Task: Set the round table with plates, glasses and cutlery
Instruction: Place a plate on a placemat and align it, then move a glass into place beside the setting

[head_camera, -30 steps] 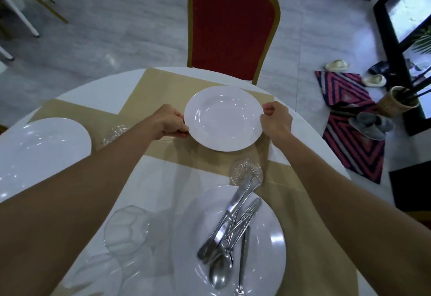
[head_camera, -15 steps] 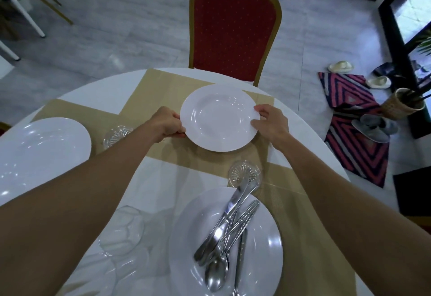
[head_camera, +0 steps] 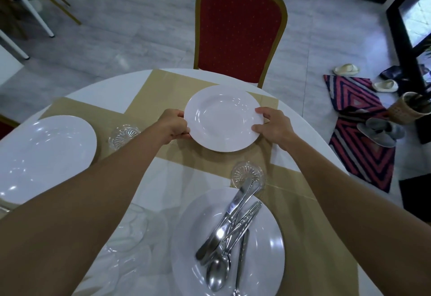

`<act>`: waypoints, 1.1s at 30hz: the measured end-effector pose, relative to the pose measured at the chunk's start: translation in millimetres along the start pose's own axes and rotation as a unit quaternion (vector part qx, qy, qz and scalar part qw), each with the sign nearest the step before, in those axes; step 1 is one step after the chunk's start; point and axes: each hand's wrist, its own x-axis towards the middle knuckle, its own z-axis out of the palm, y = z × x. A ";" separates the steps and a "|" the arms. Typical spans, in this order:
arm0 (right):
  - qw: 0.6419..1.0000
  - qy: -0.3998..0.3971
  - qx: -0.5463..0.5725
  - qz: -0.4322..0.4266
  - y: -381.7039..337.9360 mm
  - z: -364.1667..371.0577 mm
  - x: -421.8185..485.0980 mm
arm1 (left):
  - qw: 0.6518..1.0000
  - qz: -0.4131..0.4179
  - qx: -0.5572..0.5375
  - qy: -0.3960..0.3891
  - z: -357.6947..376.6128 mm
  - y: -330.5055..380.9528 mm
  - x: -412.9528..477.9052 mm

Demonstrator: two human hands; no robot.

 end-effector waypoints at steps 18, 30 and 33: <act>0.987 -0.003 0.002 -0.159 -76.3 22.1 -142.2 | 0.973 0.091 0.214 -0.004 -59.1 7.6 -105.0; 0.943 -0.223 -0.104 -0.223 -126.1 77.9 -248.1 | 0.924 0.084 0.372 -0.002 -99.7 -40.0 -231.2; 0.940 -0.218 -0.117 -0.237 -132.7 87.2 -257.5 | 0.922 0.085 0.377 0.004 -97.8 -54.6 -242.8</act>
